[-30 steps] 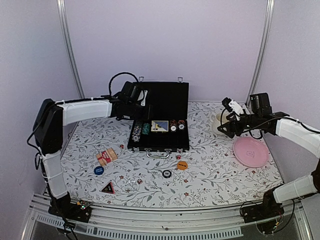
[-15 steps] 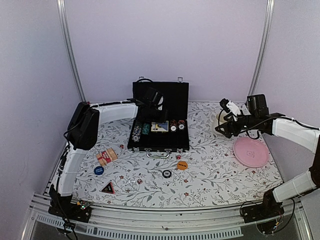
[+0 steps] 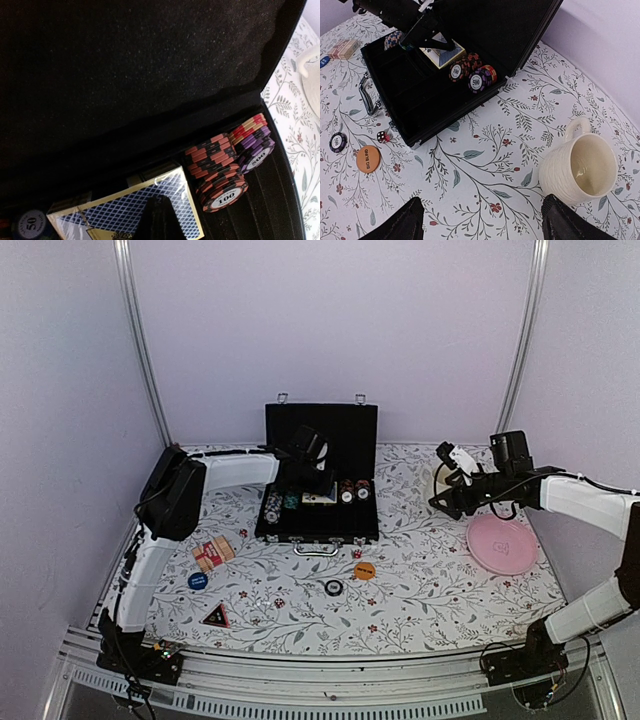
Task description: Pack up texas hold em set
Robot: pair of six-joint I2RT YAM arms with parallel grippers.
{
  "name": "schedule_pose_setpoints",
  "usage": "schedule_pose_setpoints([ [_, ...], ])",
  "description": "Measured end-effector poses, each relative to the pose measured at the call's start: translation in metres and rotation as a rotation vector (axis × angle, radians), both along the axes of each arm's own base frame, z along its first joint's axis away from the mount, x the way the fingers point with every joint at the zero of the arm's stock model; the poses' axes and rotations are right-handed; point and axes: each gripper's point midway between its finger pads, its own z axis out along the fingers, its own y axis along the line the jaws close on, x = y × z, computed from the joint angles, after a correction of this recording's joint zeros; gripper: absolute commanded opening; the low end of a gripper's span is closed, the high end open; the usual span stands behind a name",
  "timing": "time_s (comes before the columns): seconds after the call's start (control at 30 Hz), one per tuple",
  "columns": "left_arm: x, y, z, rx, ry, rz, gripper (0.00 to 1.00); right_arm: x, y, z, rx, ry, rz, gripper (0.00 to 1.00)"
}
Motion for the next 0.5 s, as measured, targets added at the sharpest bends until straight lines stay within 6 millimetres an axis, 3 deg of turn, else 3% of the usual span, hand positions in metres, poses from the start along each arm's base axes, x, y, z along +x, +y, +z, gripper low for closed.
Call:
schedule_pose_setpoints([
  [0.5,0.0089,0.0006,0.0079,-0.002,-0.050,0.020,0.00,0.0007,0.0003,-0.0100,-0.010,0.024,0.004,0.80],
])
